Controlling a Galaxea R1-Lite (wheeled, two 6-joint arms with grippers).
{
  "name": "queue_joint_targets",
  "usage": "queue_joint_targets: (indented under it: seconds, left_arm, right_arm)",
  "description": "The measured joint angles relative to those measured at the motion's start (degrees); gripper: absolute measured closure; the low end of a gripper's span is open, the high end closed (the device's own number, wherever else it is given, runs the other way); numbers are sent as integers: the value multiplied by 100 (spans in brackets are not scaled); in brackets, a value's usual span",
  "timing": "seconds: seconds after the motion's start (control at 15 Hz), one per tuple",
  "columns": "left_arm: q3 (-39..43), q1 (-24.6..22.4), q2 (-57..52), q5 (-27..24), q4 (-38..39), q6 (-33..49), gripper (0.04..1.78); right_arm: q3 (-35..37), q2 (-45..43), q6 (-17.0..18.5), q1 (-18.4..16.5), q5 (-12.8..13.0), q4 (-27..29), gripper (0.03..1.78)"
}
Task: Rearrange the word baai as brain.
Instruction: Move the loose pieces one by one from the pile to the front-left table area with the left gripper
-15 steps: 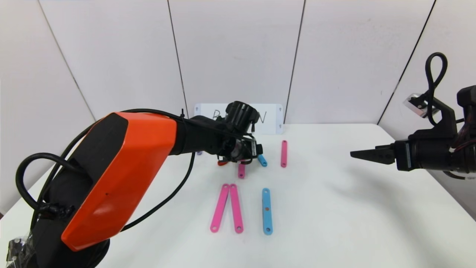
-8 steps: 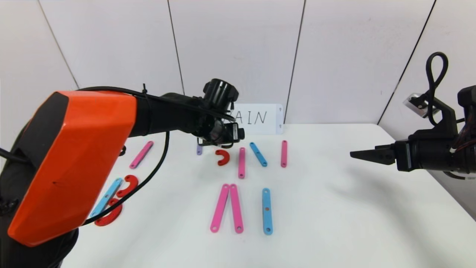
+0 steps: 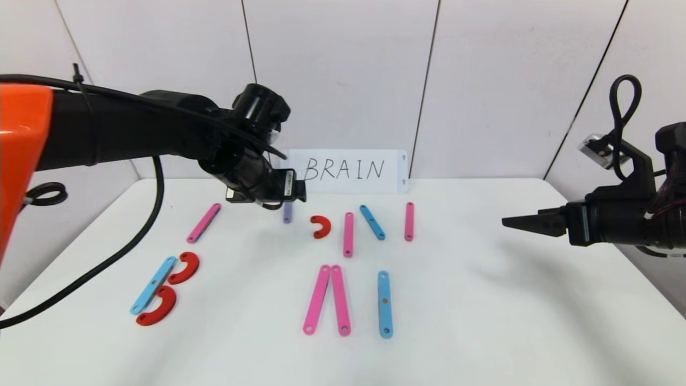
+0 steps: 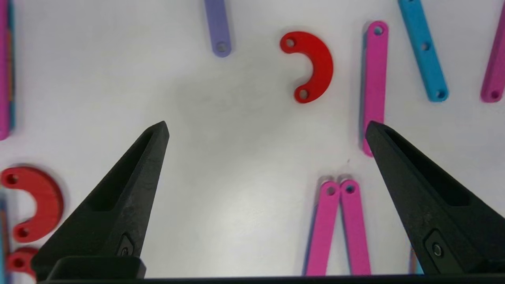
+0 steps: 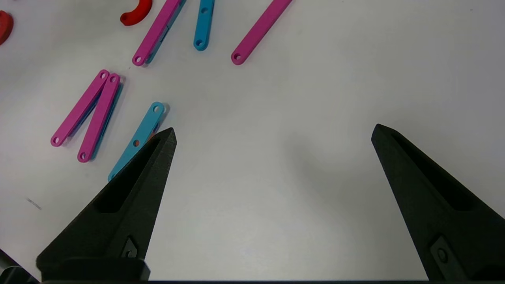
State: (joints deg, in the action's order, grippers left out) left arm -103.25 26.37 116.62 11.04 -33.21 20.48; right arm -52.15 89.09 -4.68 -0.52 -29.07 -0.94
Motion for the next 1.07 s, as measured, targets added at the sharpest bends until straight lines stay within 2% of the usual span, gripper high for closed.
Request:
queue_joint_targets:
  seconds: [0.13, 0.4, 0.6, 1.07]
  left_arm:
    - [286, -355, -280, -304, 17, -577, 8]
    - [447, -1395, -595, -1167, 27, -1790, 8]
    - [406, -2031, -540, -1306, 41, -2543, 8]
    - [260, -2694, 345, -1310, 380, -2628, 8]
  right_arm:
    - [1, 22, -2, 1, -13, 0, 8]
    - [34, 52, 0, 41, -33, 0, 8]
    - [39, 99, -9, 43, -35, 0, 8]
    - [50, 116, -13, 32, -44, 1, 8]
